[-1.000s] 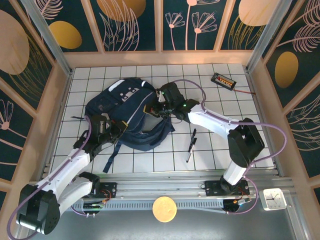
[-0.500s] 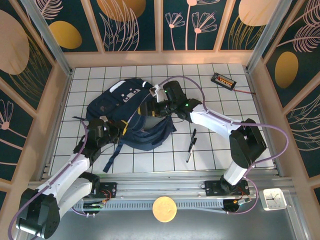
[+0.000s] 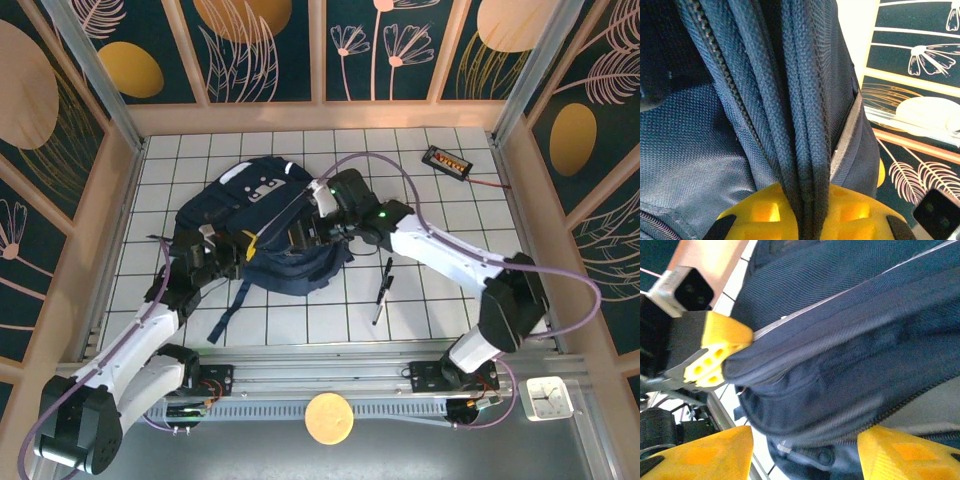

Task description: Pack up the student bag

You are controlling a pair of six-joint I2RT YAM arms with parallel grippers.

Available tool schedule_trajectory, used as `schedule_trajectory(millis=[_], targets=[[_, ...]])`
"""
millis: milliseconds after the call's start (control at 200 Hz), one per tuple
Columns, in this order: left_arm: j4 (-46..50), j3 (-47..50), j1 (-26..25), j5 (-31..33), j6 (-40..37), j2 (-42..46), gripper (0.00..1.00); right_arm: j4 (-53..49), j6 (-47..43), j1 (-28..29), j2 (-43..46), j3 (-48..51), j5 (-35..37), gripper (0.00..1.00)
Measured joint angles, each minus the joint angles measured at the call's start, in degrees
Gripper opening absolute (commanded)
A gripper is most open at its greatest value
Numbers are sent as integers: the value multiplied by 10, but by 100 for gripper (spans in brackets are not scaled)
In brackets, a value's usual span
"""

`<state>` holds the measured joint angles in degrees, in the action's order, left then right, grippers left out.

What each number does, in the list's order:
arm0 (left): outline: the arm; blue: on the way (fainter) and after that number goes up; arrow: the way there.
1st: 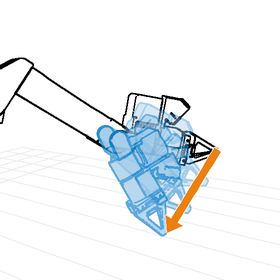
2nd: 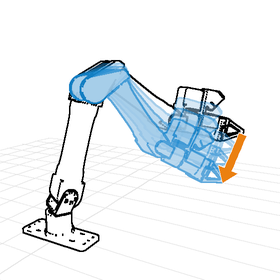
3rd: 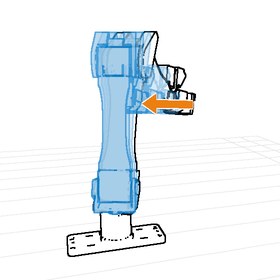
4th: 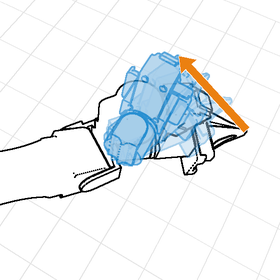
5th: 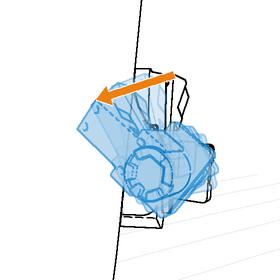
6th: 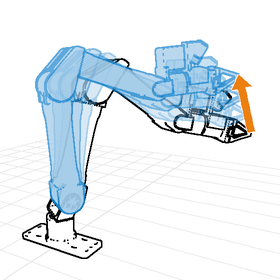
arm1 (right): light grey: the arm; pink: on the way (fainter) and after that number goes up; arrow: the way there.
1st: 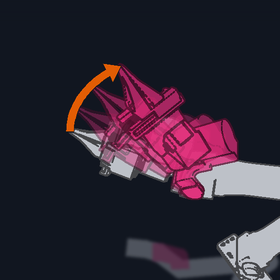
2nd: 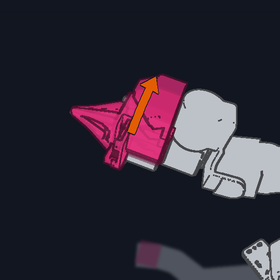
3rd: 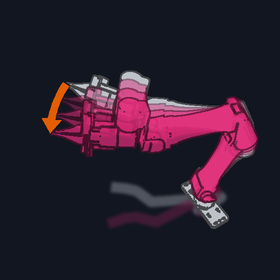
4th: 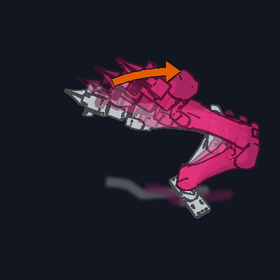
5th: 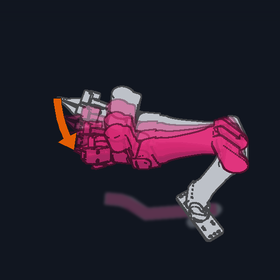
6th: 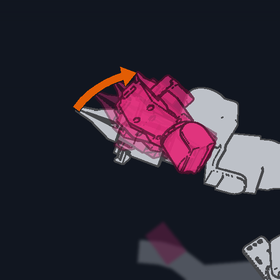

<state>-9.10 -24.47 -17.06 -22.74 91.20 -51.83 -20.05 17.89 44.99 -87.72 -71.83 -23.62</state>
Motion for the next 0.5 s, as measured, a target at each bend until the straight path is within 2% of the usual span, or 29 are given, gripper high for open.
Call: schedule_trajectory(millis=[100, 195, 500], targets=[[1, -9, 2, -7, 2, -7, 0, -12, 6, 6, 42, 11, -1, 68], [1, -13, 2, -10, 4, -12, 0, -16, 4, 19, 52, 26, -7, 69], [4, -18, 2, -13, 6, -14, 0, -22, -4, 27, -17, 34, -43, 69]])
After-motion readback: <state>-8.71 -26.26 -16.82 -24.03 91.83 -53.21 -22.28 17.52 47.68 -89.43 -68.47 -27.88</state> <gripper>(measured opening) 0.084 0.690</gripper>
